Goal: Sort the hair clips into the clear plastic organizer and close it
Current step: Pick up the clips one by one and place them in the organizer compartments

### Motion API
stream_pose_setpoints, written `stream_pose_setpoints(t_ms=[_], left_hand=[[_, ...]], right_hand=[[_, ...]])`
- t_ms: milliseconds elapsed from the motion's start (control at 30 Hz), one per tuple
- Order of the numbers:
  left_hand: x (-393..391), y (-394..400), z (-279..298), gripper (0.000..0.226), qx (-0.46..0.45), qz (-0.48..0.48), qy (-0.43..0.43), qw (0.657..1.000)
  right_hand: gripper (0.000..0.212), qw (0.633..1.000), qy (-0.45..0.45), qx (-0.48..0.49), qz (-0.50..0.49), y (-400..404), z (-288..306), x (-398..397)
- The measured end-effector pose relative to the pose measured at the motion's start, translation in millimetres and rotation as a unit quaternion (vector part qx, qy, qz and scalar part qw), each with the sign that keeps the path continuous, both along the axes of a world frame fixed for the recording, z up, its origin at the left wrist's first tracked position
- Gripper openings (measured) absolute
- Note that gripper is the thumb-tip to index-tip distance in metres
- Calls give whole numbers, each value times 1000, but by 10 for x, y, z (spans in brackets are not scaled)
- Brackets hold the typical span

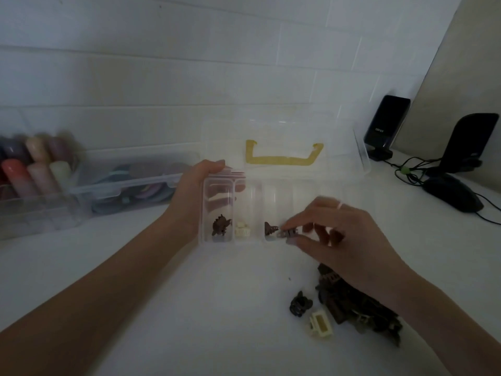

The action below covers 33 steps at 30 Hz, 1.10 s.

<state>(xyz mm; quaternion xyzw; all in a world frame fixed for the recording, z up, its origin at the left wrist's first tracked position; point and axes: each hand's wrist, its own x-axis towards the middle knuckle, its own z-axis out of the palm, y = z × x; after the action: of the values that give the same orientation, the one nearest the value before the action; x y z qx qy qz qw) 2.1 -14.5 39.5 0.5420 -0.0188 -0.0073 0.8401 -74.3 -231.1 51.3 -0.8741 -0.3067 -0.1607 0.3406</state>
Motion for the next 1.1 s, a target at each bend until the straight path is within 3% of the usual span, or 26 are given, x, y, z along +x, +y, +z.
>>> stream_pose_setpoints(t_ms=[133, 400, 500, 567, 667, 800, 900, 1100], left_hand=[[-2, -31, -36, 17, 7, -10, -14, 1000], [3, -81, -60, 20, -1, -22, -19, 1000], [-14, -93, -49, 14, 0, -17, -21, 1000], [-16, -94, -45, 14, -6, -13, -13, 1000], [-20, -97, -44, 16, -2, -9, -15, 1000], [-29, -102, -31, 18, 0, -11, -20, 1000], [-23, -96, -30, 17, 1, -16, -15, 1000], [-17, -88, -40, 16, 6, -24, -13, 1000]], right_hand=[[16, 993, -95, 28, -61, 21, -18, 2], [22, 967, -193, -115, -119, 69, -58, 59], [16, 983, -129, -108, -68, 11, 5, 16], [19, 993, 13, -114, -7, -24, 109, -40], [38, 958, 204, -196, 45, -59, 226, -99], [35, 933, 205, -287, 69, -13, 209, -126], [21, 934, 210, -278, 82, -18, 187, -126], [17, 953, 192, -217, 83, 8, 147, -102]])
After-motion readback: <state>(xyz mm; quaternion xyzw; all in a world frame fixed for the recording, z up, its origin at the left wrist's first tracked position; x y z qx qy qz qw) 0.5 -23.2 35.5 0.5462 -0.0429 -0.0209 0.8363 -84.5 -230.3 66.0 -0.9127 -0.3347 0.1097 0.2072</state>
